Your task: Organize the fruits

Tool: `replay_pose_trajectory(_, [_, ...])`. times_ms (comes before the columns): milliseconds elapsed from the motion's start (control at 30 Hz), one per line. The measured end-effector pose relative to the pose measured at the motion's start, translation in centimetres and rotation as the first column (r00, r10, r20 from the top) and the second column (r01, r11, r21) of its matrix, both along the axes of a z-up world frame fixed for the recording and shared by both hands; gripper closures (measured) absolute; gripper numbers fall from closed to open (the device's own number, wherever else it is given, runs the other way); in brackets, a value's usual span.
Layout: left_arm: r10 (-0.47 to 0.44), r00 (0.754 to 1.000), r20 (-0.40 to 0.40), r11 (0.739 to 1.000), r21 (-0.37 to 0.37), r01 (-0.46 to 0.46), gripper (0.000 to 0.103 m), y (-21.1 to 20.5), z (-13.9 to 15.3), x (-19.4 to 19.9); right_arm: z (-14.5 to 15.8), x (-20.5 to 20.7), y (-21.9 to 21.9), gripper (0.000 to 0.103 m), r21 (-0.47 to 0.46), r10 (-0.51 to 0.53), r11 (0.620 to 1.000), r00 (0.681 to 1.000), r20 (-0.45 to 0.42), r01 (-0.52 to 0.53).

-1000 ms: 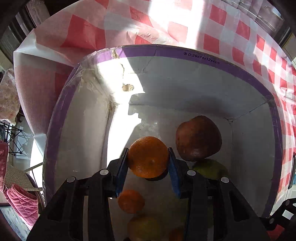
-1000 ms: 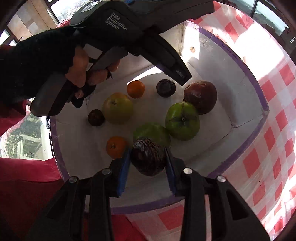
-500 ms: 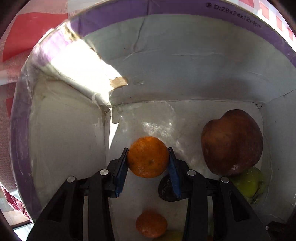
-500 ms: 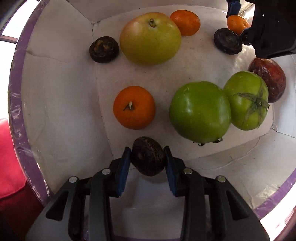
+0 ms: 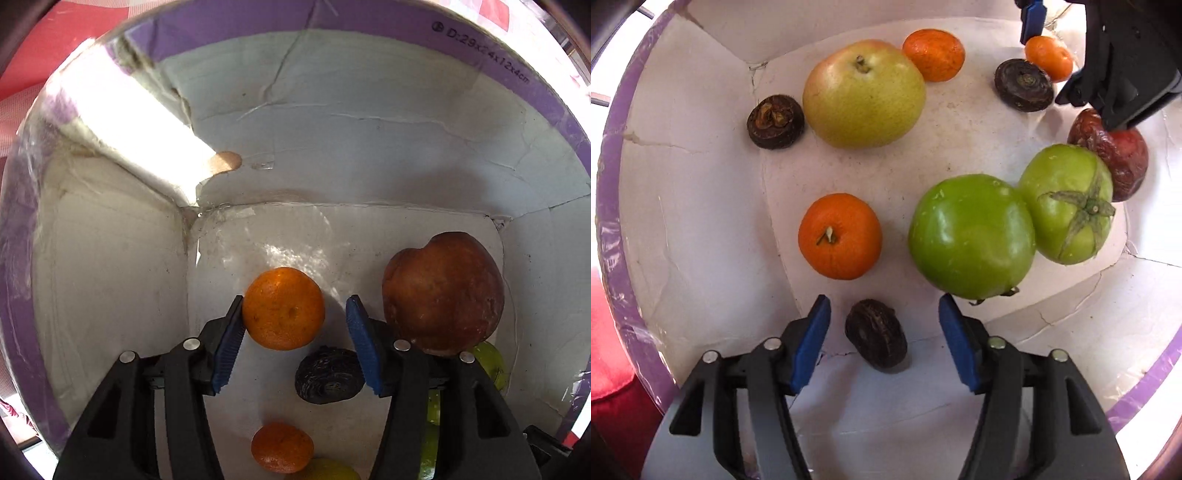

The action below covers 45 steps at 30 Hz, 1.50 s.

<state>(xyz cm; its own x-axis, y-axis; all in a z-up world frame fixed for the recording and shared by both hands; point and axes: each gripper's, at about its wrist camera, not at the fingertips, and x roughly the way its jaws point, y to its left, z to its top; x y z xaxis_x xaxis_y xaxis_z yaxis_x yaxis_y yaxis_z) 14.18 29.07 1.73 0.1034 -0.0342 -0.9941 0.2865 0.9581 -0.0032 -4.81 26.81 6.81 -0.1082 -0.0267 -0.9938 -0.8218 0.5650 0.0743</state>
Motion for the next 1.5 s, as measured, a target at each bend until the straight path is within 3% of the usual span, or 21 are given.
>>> replay_pose_trajectory(100, [-0.025,0.999,0.046,1.000,-0.002,0.025,0.036,0.0,1.2,-0.7,1.1,0.5,-0.7,0.030,0.030,-0.044,0.999,0.999,0.009,0.043])
replay_pose_trajectory(133, [-0.032,0.997,0.070,0.999,-0.018,0.033,0.029,0.0,1.8,-1.0,1.6,0.7,-0.9,0.025,0.031,-0.050,0.998,0.998,0.028,0.049])
replay_pose_trajectory(233, [-0.033,0.989,0.144,0.995,-0.092,0.047,0.015,0.5,4.2,-2.5,3.4,1.1,-1.9,0.024,0.078,-0.079,0.994,0.996,0.035,0.076])
replay_pose_trajectory(300, [-0.013,0.973,0.231,0.991,-0.123,0.043,0.015,1.1,6.4,-4.0,5.1,1.5,-2.6,0.024,0.151,-0.108,0.983,0.994,0.017,0.104])
replay_pose_trajectory(367, [0.011,0.944,0.330,0.987,-0.154,0.043,0.015,1.8,9.1,-5.9,7.1,1.8,-3.7,0.021,0.228,-0.136,0.965,0.990,0.032,0.126])
replay_pose_trajectory(467, [0.082,0.870,0.487,0.982,-0.190,0.013,0.015,2.8,13.4,-9.3,9.7,2.8,-6.2,0.015,0.305,-0.216,0.935,0.972,0.089,0.179])
replay_pose_trajectory(533, [0.138,0.819,0.557,0.983,-0.176,-0.046,0.015,2.5,15.2,-10.9,10.8,3.3,-8.0,0.008,0.347,-0.289,0.909,0.950,0.121,0.232])
replay_pose_trajectory(600, [0.203,0.782,0.589,0.978,-0.154,-0.138,0.014,2.4,16.6,-11.8,11.6,3.3,-9.8,0.008,0.390,-0.366,0.873,0.921,0.133,0.291])
replay_pose_trajectory(633, [0.243,0.782,0.574,0.970,-0.162,-0.183,0.014,2.9,16.9,-12.1,11.9,3.5,-10.3,0.008,0.410,-0.400,0.855,0.907,0.133,0.317])
replay_pose_trajectory(733, [0.339,0.841,0.422,0.939,-0.207,-0.274,0.005,4.3,15.4,-12.0,12.3,4.7,-10.8,0.007,0.452,-0.466,0.815,0.874,0.139,0.363])
replay_pose_trajectory(900, [0.327,0.894,0.307,0.945,-0.130,-0.301,0.005,2.1,12.8,-14.3,11.6,6.4,-10.1,0.002,0.450,-0.479,0.808,0.868,0.129,0.379])
replay_pose_trajectory(1100, [0.483,0.860,0.163,0.870,-0.198,-0.451,0.005,2.0,10.6,-17.6,7.5,5.3,-8.3,0.002,0.382,-0.391,0.870,0.909,0.147,0.312])
replay_pose_trajectory(1500, [0.515,0.840,0.172,0.856,-0.047,-0.515,0.005,1.1,10.4,-18.7,7.1,4.0,-9.2,0.002,0.364,-0.347,0.892,0.922,0.172,0.268])
